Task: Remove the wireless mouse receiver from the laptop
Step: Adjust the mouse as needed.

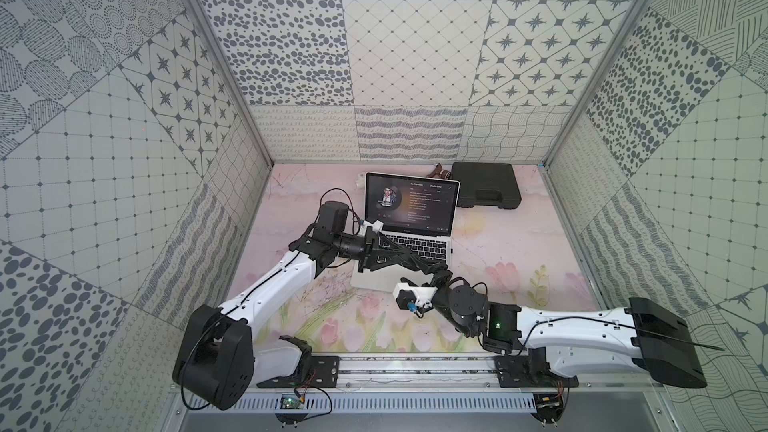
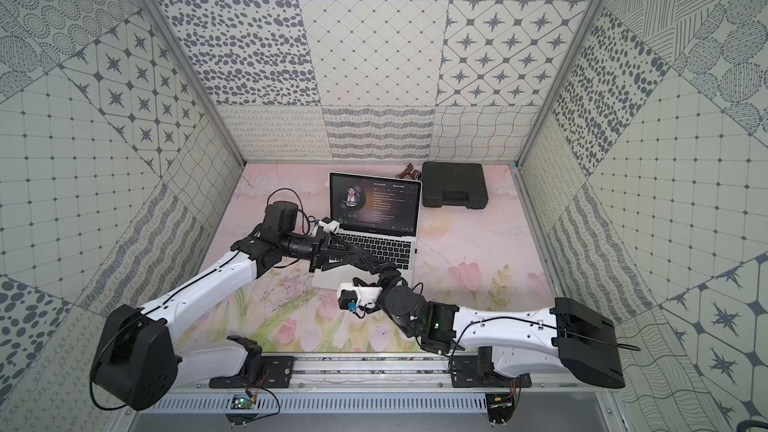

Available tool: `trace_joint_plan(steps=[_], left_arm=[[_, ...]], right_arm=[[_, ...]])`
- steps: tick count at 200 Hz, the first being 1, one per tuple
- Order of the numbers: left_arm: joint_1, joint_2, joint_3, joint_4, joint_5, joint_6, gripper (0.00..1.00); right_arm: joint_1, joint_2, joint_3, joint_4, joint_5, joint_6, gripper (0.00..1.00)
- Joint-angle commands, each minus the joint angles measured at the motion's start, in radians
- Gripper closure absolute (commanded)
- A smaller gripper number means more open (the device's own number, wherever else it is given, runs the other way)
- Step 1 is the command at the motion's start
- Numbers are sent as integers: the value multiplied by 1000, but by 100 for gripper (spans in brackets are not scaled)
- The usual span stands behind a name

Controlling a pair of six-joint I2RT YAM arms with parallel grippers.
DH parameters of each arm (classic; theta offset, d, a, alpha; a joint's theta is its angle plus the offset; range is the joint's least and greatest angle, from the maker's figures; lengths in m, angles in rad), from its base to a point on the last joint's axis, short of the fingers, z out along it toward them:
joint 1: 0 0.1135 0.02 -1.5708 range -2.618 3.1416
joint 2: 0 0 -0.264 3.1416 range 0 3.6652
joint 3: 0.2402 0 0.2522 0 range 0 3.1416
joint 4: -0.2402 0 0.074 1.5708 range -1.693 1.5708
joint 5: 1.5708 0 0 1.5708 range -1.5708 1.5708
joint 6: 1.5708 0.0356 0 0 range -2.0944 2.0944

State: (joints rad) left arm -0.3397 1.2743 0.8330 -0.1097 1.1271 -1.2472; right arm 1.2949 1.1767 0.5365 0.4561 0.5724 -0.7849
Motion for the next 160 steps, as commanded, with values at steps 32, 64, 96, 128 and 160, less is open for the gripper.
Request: trace_joint_plan(steps=[32,64,96,128,160], left_arm=[[-3,-26,-3,30,80,-46,93],[-5,-26,3,31,92,-54,80],[-2,-29,33,-27,91,-9,6],[42,-41,103,-203,73,152,0],[100,-88,154,-333,42,301,0]], right_arm=[[-40,-15,77,23,-50,43,70],[-49,-29,81,3,-64,54,83],[-71,-49,92,-25,-83,122,86],[-193,-139,148,-257,-266,395,86],[-402,-251,199,-477,-622,705,86]])
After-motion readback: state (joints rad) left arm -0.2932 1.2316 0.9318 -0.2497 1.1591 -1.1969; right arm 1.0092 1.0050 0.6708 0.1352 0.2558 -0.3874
